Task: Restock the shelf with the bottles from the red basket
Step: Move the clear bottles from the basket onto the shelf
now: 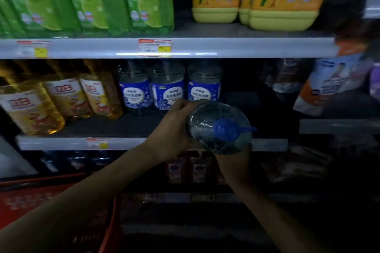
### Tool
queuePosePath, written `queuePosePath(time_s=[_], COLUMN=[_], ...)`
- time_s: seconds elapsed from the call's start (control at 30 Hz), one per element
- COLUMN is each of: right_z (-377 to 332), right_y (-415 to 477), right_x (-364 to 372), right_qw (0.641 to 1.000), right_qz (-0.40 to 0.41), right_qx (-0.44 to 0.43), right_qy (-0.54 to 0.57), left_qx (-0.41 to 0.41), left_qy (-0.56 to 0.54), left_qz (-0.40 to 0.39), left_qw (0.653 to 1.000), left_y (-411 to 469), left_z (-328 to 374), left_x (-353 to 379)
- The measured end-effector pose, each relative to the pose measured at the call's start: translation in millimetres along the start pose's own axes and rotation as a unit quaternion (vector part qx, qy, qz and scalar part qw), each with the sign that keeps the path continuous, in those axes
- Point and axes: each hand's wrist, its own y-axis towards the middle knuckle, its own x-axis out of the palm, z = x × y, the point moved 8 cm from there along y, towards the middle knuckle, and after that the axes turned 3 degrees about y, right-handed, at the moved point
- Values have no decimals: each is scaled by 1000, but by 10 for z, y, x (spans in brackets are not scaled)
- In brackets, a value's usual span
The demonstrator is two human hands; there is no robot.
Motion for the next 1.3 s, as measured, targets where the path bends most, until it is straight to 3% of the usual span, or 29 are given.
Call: queuePosePath(time_s=[0.17, 0.3, 0.37, 0.53, 0.67, 0.83, 1.13, 1.3], right_z=[142, 20, 40, 139, 141, 366, 686, 713], right_y=[338, 530, 686, 927, 1106, 1417, 1946, 2161], right_x=[-446, -654, -751, -890, -926, -974, -966, -843], right_qw=[994, 987, 991, 988, 993, 996, 994, 990], right_qz=[106, 129, 113, 32, 62, 91, 86, 96], right_qx=[-30, -85, -68, -25, -24, -6, 36, 35], right_qy=[3, -38, -31, -148, -98, 2, -58, -95], left_qx=[30, 12, -1, -36, -105, -194, -229, -238], left_qy=[7, -62, -83, -98, -155, -279, -360, -338], left_qz=[8, 23, 25, 55, 86, 114, 151, 149], left_qw=[999, 998, 996, 993, 979, 934, 892, 898], left_y=[452, 670, 757, 944, 1055, 1152, 1415, 1560], left_z=[86, 35, 16, -103, -254, -420, -761, -887], left_x=[351, 625, 734, 960, 1219, 1608, 2008, 2071])
